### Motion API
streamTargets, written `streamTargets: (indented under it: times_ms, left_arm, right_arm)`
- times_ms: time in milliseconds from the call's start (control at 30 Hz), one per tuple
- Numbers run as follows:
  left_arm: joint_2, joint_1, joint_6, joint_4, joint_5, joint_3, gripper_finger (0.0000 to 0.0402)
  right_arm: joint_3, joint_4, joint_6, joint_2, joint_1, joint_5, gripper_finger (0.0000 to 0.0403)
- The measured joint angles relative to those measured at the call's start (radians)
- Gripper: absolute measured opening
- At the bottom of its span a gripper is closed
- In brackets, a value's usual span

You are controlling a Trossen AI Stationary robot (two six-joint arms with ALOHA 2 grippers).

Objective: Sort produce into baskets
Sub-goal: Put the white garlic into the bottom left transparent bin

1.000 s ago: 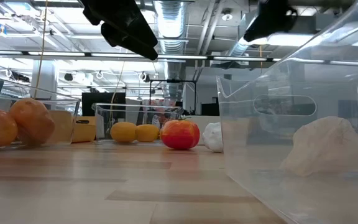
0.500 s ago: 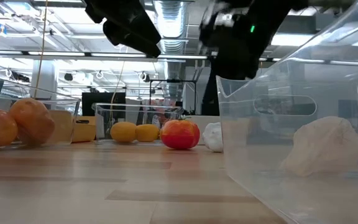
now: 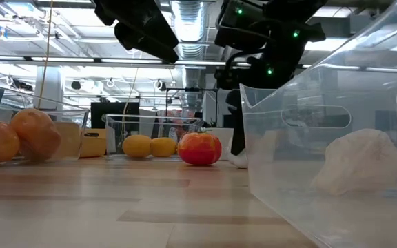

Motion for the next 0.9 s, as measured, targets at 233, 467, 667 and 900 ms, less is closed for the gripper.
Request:
streamTargets:
  times_ms: [233,467,667,900]
  left_arm:
    - [0.0,0.0,0.0,-0.001,0.0,0.0,0.0242]
    - [0.0,0.0,0.0,-0.001,0.0,0.0,0.0242]
    - [0.0,0.0,0.0,0.0,0.0,-0.001,0.0242]
    - [0.0,0.0,0.001,0.0,-0.001,-0.001,0.0242]
  right_arm:
    - [0.0,-0.001,0.001,-0.004,0.0,-0.045,0.0216]
    - [0.0,-0.016,-0.003,-0.027,0.019,-0.089,0.0159]
    - [0.0,-0.064,0.017,-0.146,0.071,-0.127,0.0182]
    - [0.0,-0.043,0.062,-0.304,0.217,-0.265,0.0183]
